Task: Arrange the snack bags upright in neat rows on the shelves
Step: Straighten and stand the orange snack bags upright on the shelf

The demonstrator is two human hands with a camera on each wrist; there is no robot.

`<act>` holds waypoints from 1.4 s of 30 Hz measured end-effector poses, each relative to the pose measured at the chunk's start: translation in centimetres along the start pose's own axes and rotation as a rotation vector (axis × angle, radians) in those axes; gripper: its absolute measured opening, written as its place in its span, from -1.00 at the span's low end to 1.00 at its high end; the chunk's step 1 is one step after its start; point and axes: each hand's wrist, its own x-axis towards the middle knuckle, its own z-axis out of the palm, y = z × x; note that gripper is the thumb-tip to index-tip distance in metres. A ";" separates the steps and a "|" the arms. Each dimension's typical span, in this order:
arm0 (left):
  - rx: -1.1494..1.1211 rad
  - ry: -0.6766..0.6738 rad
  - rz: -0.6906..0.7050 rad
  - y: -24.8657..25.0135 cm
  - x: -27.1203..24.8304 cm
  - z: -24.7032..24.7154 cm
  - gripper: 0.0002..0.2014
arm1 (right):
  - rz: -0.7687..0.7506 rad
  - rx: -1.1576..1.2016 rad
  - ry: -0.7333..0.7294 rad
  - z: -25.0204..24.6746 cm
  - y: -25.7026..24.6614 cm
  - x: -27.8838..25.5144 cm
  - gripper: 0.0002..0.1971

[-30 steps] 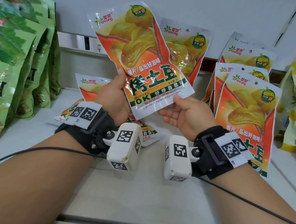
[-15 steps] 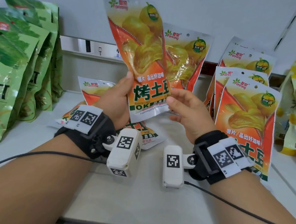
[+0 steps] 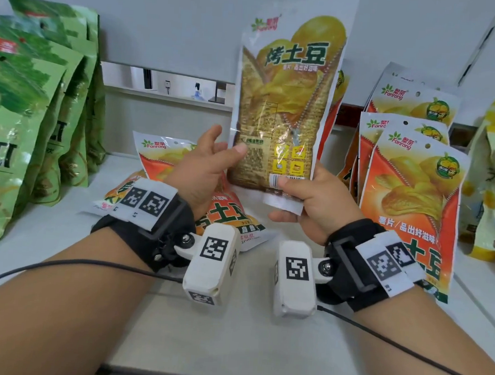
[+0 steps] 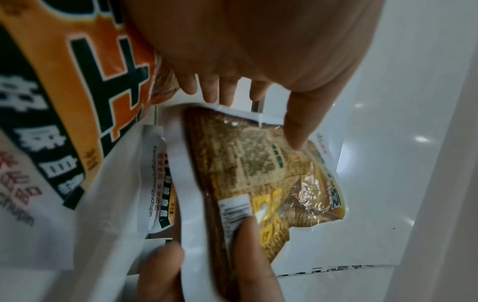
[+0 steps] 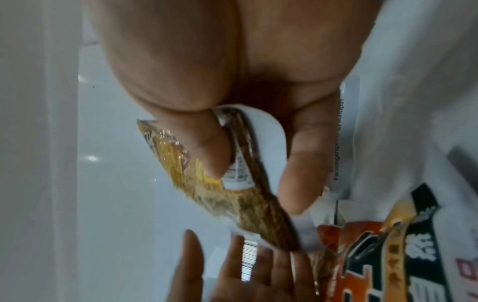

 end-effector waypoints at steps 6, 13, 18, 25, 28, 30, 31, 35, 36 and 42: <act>-0.101 -0.072 0.024 -0.3 -0.1 -0.3 -0.73 | -0.022 -0.042 0.040 -0.5 -0.2 0.3 -0.72; -0.017 -0.146 0.017 -0.6 -0.2 -0.3 -0.61 | -0.210 -0.033 0.175 -1.1 -0.7 0.5 -0.66; 0.019 -0.139 0.032 -0.8 -0.2 -0.4 -0.65 | -0.237 -0.058 0.173 -1.4 -0.6 0.6 -0.72; 0.123 -0.234 0.031 -0.6 -0.6 -0.1 -0.63 | -0.297 0.116 0.242 -2.1 -1.1 0.9 -0.83; 0.094 -0.242 0.062 0.3 -0.6 0.8 -0.62 | -0.293 0.087 0.266 -2.4 -1.4 0.9 -0.84; 0.058 -0.215 0.087 1.1 -0.3 1.5 -0.69 | -0.299 0.085 0.246 -2.4 -1.5 0.9 -0.85; 0.047 -0.191 0.098 1.4 0.0 1.7 -0.74 | -0.299 0.092 0.228 -2.3 -1.5 0.8 -0.85; 0.111 -0.095 0.123 1.7 0.6 2.2 -0.76 | -0.335 0.183 0.187 -2.2 -1.8 0.9 -0.86; 0.143 -0.084 0.124 1.7 0.7 2.2 -0.75 | -0.363 0.231 0.183 -2.2 -1.9 1.0 -0.81; 0.241 -0.087 0.136 2.3 0.5 2.9 -0.73 | -0.426 0.398 0.178 -2.7 -2.6 0.9 -0.83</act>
